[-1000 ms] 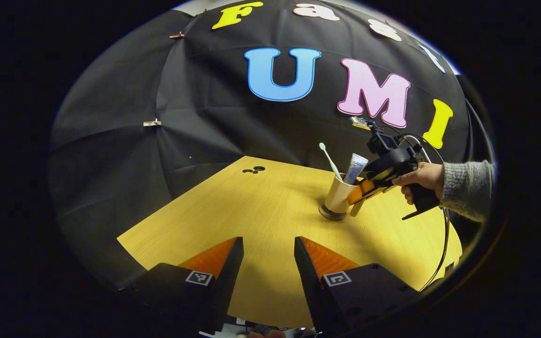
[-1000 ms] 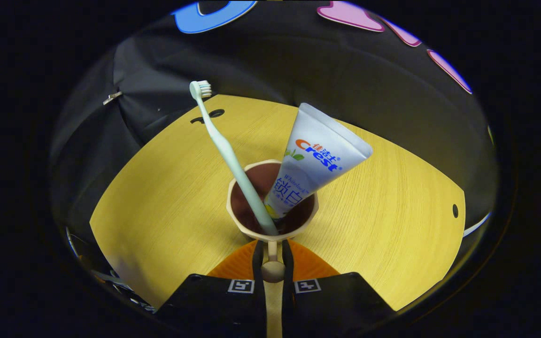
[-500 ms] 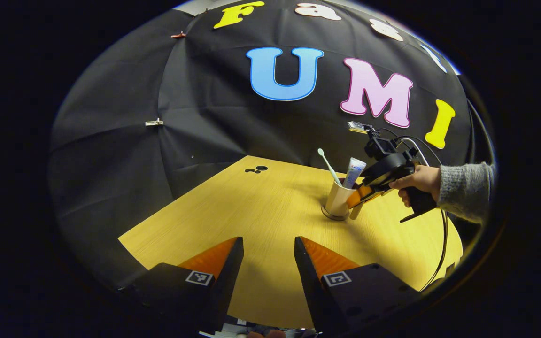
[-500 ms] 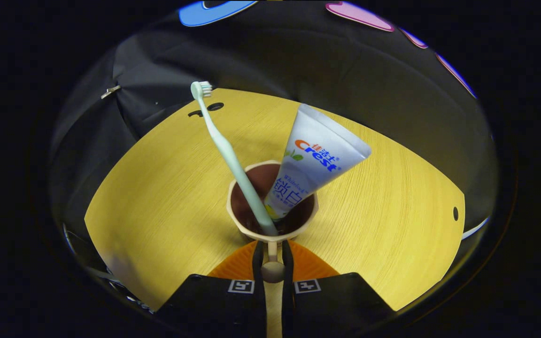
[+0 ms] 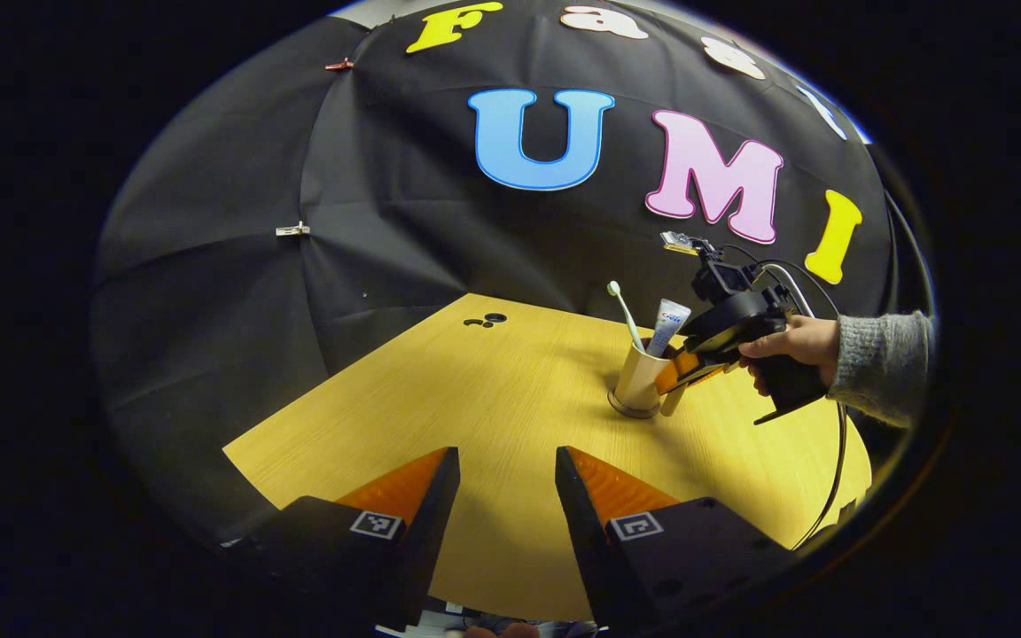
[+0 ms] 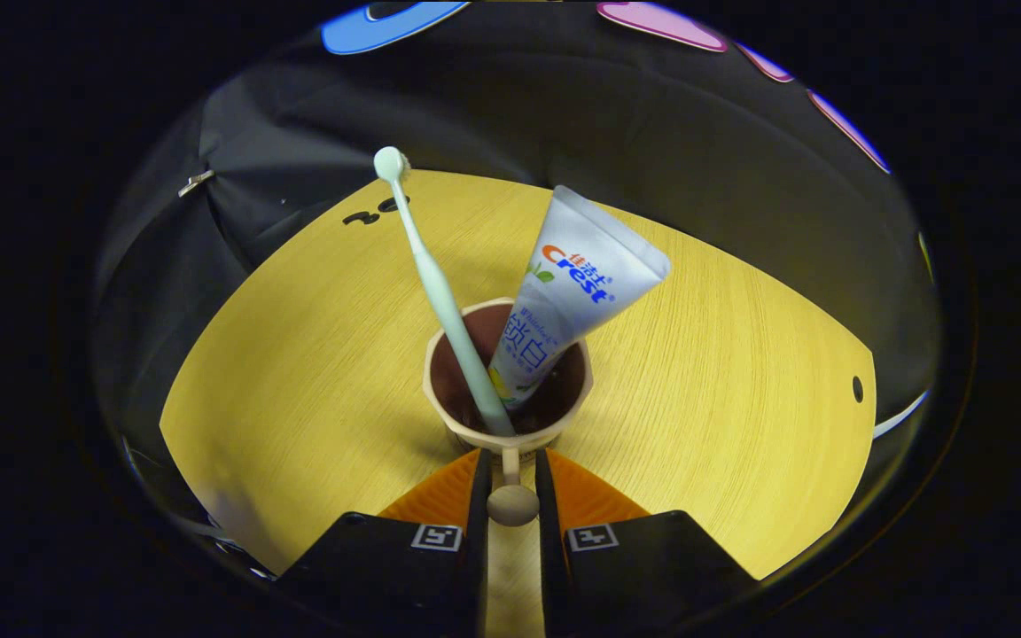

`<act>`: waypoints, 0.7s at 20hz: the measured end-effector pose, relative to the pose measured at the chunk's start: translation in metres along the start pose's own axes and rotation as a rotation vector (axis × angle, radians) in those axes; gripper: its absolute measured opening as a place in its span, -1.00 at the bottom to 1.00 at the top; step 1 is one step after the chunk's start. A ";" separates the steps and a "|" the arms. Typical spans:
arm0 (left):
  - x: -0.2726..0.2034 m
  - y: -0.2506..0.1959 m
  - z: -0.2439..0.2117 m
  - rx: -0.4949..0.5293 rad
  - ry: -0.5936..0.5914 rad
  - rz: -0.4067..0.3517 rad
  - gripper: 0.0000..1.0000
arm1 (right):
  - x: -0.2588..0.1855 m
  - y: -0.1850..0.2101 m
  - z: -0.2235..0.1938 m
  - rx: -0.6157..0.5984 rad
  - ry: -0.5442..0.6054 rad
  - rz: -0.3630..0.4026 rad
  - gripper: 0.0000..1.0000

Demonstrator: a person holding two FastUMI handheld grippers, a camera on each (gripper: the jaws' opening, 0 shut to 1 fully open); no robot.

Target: Put the toothbrush and toothpaste on the desktop into the cup, then pick up the cup and place it on the coaster on the desktop.

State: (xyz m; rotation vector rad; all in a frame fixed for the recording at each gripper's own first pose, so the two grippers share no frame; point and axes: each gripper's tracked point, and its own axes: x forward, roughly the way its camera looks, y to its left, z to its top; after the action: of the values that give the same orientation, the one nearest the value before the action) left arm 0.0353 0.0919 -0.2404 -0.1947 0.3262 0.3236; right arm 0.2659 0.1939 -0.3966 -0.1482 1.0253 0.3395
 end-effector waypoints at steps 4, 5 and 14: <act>-0.006 -0.002 0.009 0.018 -0.009 -0.010 0.41 | -0.018 -0.006 0.002 0.037 -0.023 -0.011 -0.10; -0.008 -0.003 0.013 0.020 -0.011 -0.018 0.41 | -0.024 -0.008 0.003 0.046 -0.033 -0.013 -0.12; -0.030 -0.033 0.081 0.056 -0.048 -0.129 0.41 | -0.174 -0.004 0.053 0.150 -0.381 0.051 0.45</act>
State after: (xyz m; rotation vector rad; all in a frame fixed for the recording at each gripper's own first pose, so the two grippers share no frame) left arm 0.0427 0.0726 -0.1501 -0.1514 0.2733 0.1912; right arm 0.2283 0.1686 -0.2201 0.0763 0.6749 0.3207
